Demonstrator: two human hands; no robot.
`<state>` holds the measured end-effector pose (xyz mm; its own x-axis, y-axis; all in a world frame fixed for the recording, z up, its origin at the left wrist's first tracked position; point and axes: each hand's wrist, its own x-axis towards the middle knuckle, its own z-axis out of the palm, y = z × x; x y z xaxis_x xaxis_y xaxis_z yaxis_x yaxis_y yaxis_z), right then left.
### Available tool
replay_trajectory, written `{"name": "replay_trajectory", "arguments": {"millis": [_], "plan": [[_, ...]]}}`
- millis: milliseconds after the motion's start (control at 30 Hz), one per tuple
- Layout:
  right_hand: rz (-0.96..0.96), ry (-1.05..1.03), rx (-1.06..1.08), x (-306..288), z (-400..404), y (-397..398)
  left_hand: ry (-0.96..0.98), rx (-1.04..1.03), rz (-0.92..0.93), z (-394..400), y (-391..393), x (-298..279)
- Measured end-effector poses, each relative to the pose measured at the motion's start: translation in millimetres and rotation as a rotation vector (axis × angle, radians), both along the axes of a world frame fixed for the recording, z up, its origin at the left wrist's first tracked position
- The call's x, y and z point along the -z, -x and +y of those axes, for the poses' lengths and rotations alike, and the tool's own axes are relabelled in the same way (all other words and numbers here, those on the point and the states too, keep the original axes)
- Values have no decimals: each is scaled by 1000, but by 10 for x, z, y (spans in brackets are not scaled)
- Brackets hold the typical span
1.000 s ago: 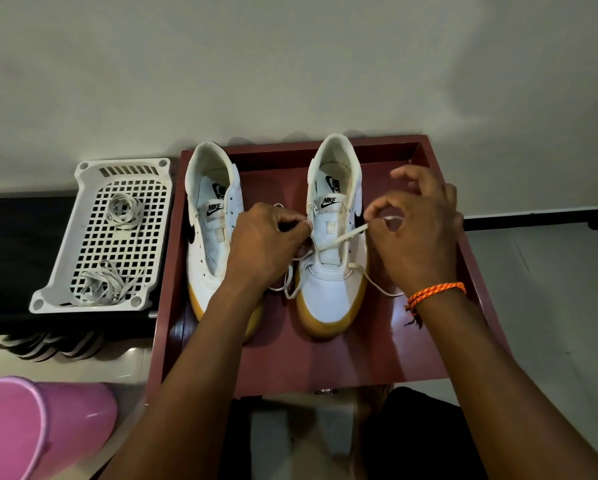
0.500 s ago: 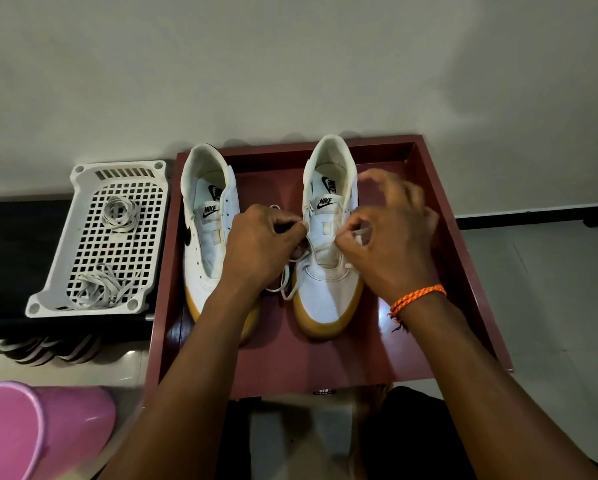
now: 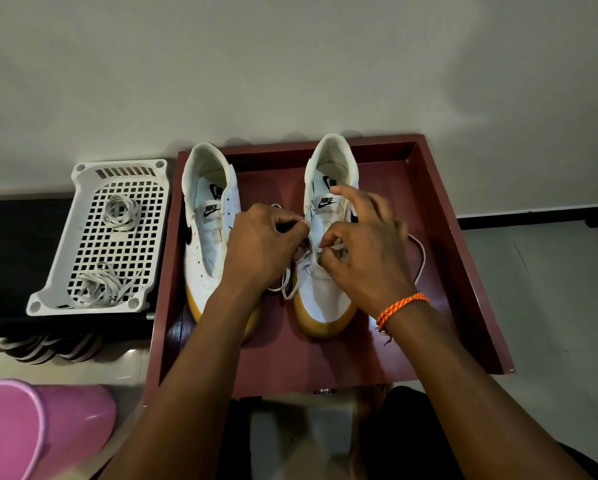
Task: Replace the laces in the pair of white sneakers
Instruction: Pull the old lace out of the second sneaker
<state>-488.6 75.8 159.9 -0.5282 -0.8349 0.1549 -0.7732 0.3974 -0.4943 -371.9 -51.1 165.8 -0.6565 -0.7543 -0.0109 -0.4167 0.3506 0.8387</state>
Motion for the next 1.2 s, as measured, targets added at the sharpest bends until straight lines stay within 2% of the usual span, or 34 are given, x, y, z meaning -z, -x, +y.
{"name": "replay_trajectory", "arguments": {"millis": [200, 433, 567, 700, 967, 1200], "plan": [[-123, 144, 41, -40, 7, 99, 186, -27, -20, 15, 25, 68], [-192, 247, 23, -16, 7, 148, 168, -108, 92, -6, 46, 20], [-221, 231, -1, 7, 17, 192, 159, -7, 0, 67, 61, 88], [-228, 228, -29, 25, 5, 210, 217, -18, -108, 135, 118, 162], [-275, 250, -13, -13, 16, 227, 304, 22, -42, 115, 125, 152], [-294, 263, -11, -59, 24, 203, 281, -22, 4, 92, 136, 190]]}}
